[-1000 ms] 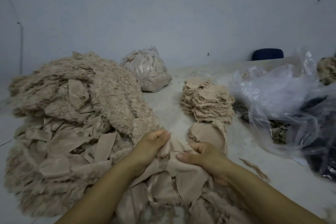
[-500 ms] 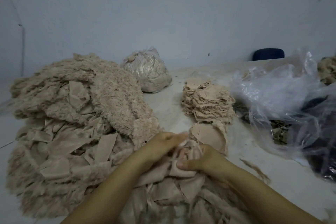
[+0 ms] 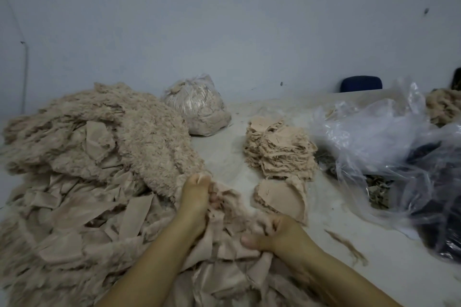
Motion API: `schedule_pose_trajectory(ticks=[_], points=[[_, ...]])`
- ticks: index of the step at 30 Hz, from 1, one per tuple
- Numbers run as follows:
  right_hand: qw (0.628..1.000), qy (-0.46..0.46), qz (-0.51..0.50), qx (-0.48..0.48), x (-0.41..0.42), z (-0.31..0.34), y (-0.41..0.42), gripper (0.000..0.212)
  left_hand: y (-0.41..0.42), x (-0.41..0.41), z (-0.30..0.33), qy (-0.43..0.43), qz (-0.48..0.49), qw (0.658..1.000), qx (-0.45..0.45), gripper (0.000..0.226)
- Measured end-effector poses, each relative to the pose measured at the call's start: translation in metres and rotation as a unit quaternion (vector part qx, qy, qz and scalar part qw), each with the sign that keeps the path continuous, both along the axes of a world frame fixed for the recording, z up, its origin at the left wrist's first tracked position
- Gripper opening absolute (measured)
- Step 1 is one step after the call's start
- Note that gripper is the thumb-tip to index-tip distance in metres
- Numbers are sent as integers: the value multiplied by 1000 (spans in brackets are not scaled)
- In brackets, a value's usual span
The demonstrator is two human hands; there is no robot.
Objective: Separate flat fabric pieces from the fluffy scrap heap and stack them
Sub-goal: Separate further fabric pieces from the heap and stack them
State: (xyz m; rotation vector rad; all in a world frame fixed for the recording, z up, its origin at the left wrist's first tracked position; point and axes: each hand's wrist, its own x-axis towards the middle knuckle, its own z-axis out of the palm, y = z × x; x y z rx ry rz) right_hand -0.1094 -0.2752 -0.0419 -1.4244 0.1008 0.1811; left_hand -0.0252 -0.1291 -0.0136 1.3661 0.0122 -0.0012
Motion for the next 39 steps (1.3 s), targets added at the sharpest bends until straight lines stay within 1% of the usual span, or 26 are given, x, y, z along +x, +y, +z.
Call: schedule_pose_trajectory(ticks=[1, 2, 4, 5, 6, 8, 9, 10, 11, 12, 13, 14, 15, 17, 19, 21, 23, 25, 26, 28, 29, 30, 32, 33, 35, 39], points=[[999, -4, -42, 21, 2, -1, -2, 31, 8, 0, 1, -23, -23, 996, 89, 29], [996, -11, -76, 48, 5, 1, -5, 27, 15, -1, 0, -40, -76, 977, 194, 28], [993, -37, -108, 43, 11, 6, -10, 21, 19, -9, -6, -52, -206, 905, 368, 25], [993, -49, -110, 16, 14, 8, -12, 20, 19, -11, -9, -71, -229, 878, 414, 22], [992, -58, -116, -12, 15, 9, -13, 20, 18, -12, -11, -89, -218, 882, 408, 20], [986, -75, -140, -51, 15, 9, -15, 20, 18, -14, -9, -99, -207, 921, 314, 14], [983, -81, -154, -61, 16, 7, -17, 18, 21, -14, -8, -111, -225, 919, 305, 10], [982, -81, -158, -64, 15, 7, -19, 15, 25, -13, -10, -135, -258, 888, 356, 9], [985, -75, -141, -67, 14, 7, -22, 11, 28, -13, -12, -150, -300, 849, 408, 18], [990, -61, -103, -78, 14, 10, -24, 11, 31, -15, -16, -150, -330, 822, 440, 29], [992, -46, -50, -104, 14, 12, -25, 24, 31, -17, -20, -145, -349, 815, 440, 33], [990, -24, 3, -139, 13, 13, -24, 40, 32, -18, -24, -139, -358, 823, 418, 31], [983, -8, 44, -177, 13, 14, -20, 46, 31, -19, -26, -138, -358, 837, 390, 25], [969, -29, 63, -237, 14, 13, -10, 35, 28, -20, -24, -146, -346, 852, 365, 18], [962, -105, 13, -254, 19, 10, -5, 33, 32, -17, -23, -152, -325, 857, 371, 26], [965, -141, -83, -203, 22, 12, -10, 31, 44, -14, -20, -134, -304, 854, 401, 31], [974, -124, -149, -113, 21, 21, -22, 21, 57, -12, -20, -110, -319, 851, 402, 28], [979, -107, -152, -82, 21, 25, -24, 12, 57, -16, -16, -93, -356, 852, 373, 9], [981, -105, -145, -78, 21, 24, -21, 11, 51, -19, -13, -85, -361, 857, 359, 18], [980, -116, -147, -64, 22, 22, -11, 13, 33, -22, -11, -84, -323, 890, 311, 58], [979, -123, -156, -51, 23, 22, -6, 16, 23, -23, -12, -76, -299, 913, 266, 61], [977, -129, -166, -36, 23, 22, -3, 17, 14, -25, -14, -56, -277, 936, 210, 52], [970, -145, -197, -13, 25, 22, -4, 18, 3, -28, -18, -34, -244, 959, 137, 12], [964, -152, -216, -15, 26, 21, -7, 22, 1, -28, -21, -57, -227, 962, 142, 14], [958, -154, -241, -27, 27, 17, -12, 29, 1, -24, -28, -99, -208, 959, 166, 30], [960, -134, -246, -27, 28, 4, -18, 30, 6, -22, -28, -138, -208, 947, 200, 32]])
